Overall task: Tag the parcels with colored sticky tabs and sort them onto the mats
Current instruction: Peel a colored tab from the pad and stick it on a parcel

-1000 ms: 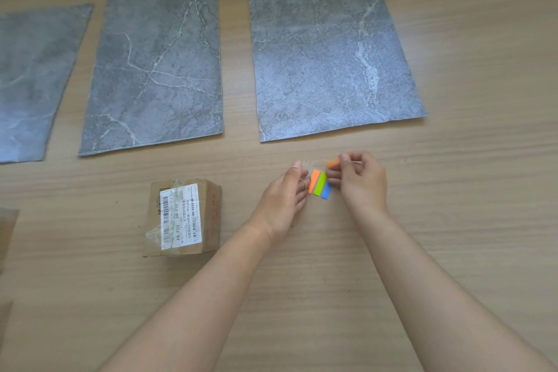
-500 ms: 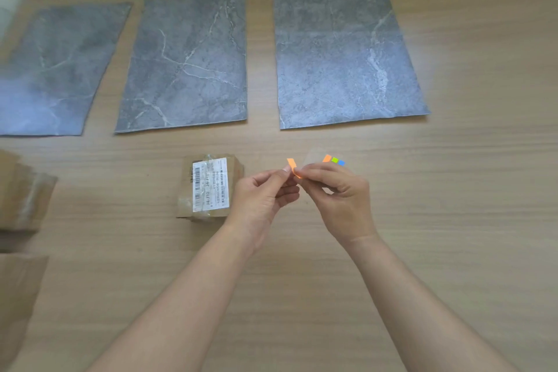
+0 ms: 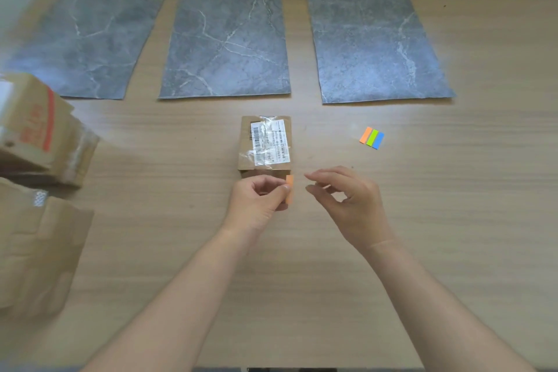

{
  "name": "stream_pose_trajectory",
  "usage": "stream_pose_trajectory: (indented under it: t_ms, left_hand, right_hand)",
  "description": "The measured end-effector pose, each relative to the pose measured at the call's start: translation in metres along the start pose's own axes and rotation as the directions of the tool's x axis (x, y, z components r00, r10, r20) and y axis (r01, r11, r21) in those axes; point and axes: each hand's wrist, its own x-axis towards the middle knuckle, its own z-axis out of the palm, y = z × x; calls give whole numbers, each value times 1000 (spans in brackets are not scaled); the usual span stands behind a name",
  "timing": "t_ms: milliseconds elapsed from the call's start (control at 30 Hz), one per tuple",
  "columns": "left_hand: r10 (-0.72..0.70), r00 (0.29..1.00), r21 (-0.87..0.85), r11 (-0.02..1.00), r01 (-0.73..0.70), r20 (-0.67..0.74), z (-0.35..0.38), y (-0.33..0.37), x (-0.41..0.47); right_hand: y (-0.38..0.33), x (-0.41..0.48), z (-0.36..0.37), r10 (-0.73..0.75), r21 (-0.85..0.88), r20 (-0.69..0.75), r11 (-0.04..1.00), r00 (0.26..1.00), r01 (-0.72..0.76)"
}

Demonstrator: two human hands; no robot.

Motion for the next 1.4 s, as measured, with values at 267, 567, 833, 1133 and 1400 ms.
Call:
stream_pose_trajectory:
  t_ms: [267, 567, 833, 1133, 1400]
  left_hand:
    - [81, 994, 104, 992, -72, -77, -18, -37, 24]
    - [98, 990, -39, 994, -102, -104, 1, -53, 44]
    - [76, 991, -58, 995, -82, -107, 2, -47, 45]
    - [14, 985, -37, 999, -20, -170, -6, -49, 47]
    - [-7, 889, -87, 996, -37, -457, -42, -32, 52]
  right_hand:
    - [8, 16, 45, -128, -202, 9, 971, 992, 128]
    - [24, 26, 58, -114, -251, 203, 954, 973, 164]
    - [37, 36, 60, -124, -219, 154, 963, 980, 156]
    - [45, 34, 72, -169, -196, 31, 965, 985, 172]
    - [40, 28, 95, -172, -367, -59, 920, 983, 139]
